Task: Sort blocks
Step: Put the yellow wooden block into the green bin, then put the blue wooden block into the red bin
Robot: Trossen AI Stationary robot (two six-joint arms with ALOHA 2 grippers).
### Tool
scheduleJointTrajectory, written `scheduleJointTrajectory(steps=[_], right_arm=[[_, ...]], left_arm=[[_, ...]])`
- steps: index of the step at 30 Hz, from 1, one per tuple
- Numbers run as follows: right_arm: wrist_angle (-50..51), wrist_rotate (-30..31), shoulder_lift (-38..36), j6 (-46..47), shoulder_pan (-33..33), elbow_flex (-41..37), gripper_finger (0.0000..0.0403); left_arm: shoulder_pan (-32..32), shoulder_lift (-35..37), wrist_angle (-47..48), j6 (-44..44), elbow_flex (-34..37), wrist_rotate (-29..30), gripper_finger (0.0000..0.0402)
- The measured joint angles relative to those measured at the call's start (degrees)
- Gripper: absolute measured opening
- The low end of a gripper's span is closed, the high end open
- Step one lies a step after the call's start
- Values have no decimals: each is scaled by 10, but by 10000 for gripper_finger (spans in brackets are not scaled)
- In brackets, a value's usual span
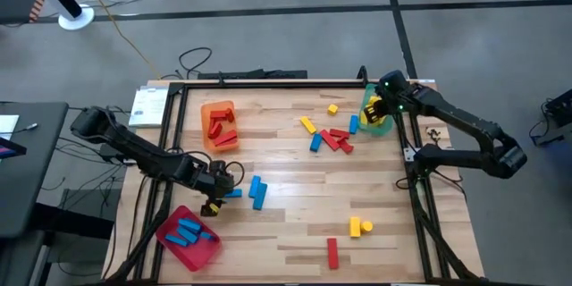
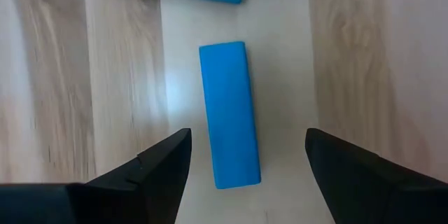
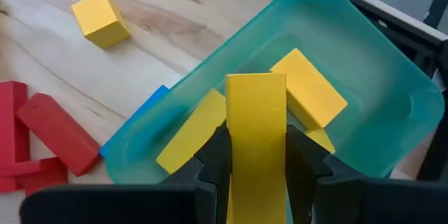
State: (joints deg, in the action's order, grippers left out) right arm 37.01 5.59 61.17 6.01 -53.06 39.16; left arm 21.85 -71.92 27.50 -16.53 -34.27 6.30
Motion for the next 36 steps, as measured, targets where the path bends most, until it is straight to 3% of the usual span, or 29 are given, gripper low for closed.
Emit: scheduleJointTrajectory(steps=[6, 14, 17, 26, 36], right_arm=[[5, -11, 0, 2, 0, 0, 115], [16, -12, 0, 26, -2, 0, 227], [21, -11, -1, 30, -3, 0, 248], [21, -11, -22, 36, 2, 0, 239], [22, -11, -99, 62, 37, 0, 233]], left_arm=[[-1, -38, -29, 0, 7, 0, 276], [-16, -86, -48, 2, 4, 1, 275], [-22, -92, -46, 3, 4, -1, 272], [-23, -92, -46, 12, 5, 11, 199], [-24, -94, -36, 32, -4, 14, 110]])
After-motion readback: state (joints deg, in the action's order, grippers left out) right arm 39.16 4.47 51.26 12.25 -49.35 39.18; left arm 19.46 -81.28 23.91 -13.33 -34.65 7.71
